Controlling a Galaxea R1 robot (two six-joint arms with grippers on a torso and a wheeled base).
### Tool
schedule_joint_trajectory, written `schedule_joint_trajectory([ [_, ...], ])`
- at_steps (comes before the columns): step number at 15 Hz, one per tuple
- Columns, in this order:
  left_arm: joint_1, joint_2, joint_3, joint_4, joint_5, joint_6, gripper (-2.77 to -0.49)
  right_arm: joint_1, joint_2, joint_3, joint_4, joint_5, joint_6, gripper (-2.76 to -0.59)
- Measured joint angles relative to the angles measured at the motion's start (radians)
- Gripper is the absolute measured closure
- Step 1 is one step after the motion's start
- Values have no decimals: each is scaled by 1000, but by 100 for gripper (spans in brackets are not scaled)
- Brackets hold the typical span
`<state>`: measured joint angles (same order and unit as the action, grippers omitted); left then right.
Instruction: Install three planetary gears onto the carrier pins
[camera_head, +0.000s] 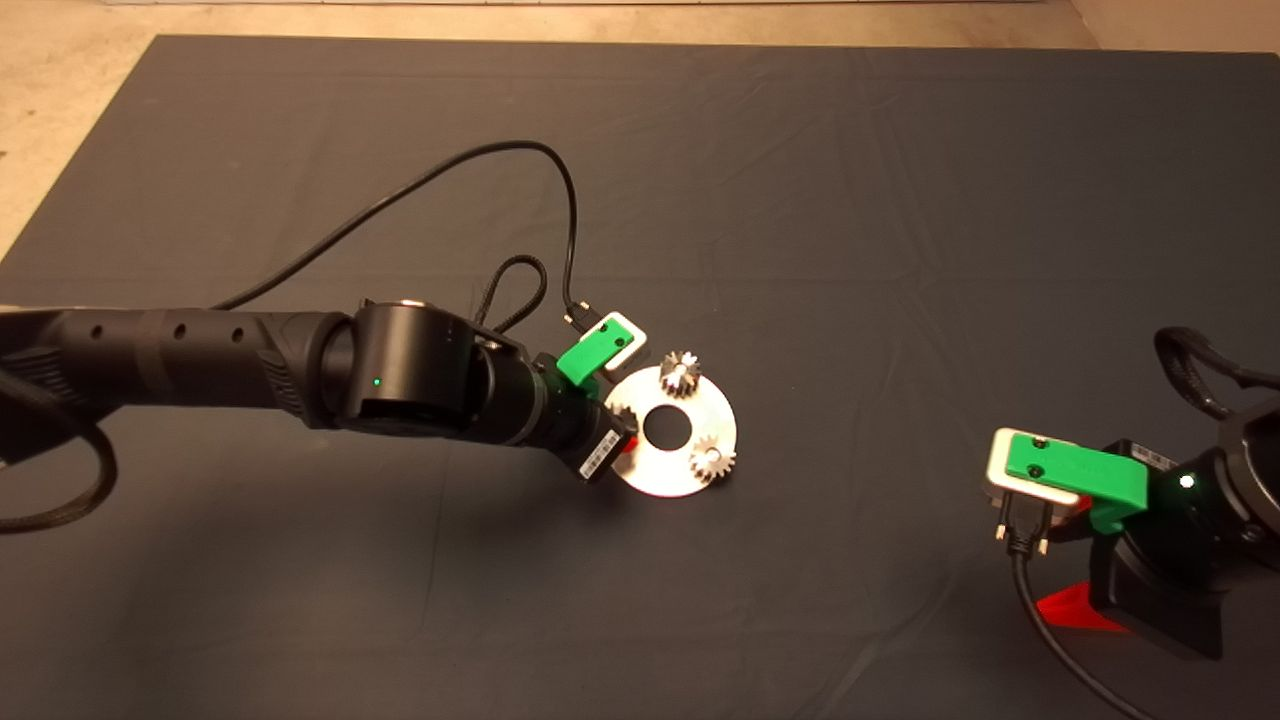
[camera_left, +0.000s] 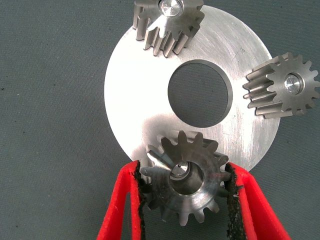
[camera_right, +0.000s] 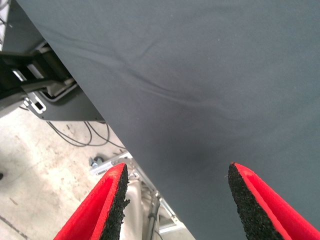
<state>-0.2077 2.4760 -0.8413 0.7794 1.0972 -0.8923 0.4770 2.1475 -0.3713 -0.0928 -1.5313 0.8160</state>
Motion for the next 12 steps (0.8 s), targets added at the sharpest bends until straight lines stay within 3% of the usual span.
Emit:
schedule_joint_trajectory([
  [12, 0, 7, 1, 2, 10, 0, -69, 11, 5, 0, 0, 1, 0, -147],
])
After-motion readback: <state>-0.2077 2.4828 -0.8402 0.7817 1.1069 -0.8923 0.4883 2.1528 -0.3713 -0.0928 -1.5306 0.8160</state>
